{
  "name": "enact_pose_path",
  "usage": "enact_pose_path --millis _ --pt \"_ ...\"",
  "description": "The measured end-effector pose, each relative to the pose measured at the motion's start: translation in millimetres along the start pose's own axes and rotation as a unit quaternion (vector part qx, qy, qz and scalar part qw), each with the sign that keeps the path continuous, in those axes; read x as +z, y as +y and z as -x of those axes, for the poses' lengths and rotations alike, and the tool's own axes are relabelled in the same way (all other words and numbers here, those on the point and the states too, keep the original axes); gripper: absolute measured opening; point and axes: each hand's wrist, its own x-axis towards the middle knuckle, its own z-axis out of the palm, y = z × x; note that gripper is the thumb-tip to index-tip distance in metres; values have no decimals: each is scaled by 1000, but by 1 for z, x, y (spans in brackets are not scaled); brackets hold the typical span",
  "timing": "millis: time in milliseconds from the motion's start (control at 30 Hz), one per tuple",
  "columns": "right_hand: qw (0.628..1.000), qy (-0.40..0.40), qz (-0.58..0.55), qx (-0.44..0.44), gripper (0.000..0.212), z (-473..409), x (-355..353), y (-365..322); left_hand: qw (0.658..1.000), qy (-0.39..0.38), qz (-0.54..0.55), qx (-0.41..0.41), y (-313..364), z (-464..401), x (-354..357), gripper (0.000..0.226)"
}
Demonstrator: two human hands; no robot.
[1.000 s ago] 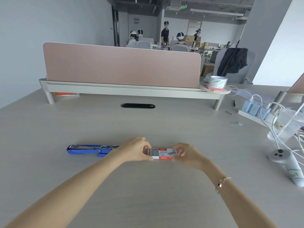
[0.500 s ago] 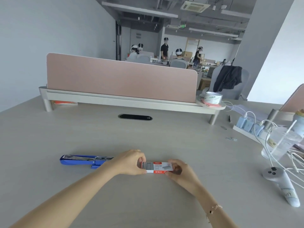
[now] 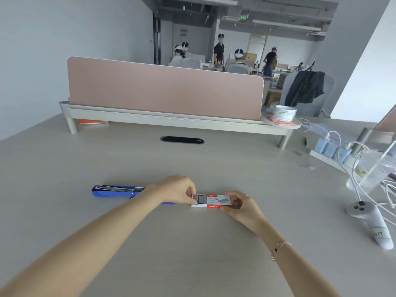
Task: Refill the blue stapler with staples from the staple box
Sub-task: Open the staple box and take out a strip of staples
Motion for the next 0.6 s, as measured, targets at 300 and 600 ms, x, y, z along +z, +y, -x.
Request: enact_pose_path --millis 300,600 --pt "1000 -10 -14 7 37 -1 -1 -3 998 -26 -58 6 13 -2 -10 28" --pt "998 -42 -29 24 38 -5 -4 -5 998 1 -62 23 10 0 -8 32"
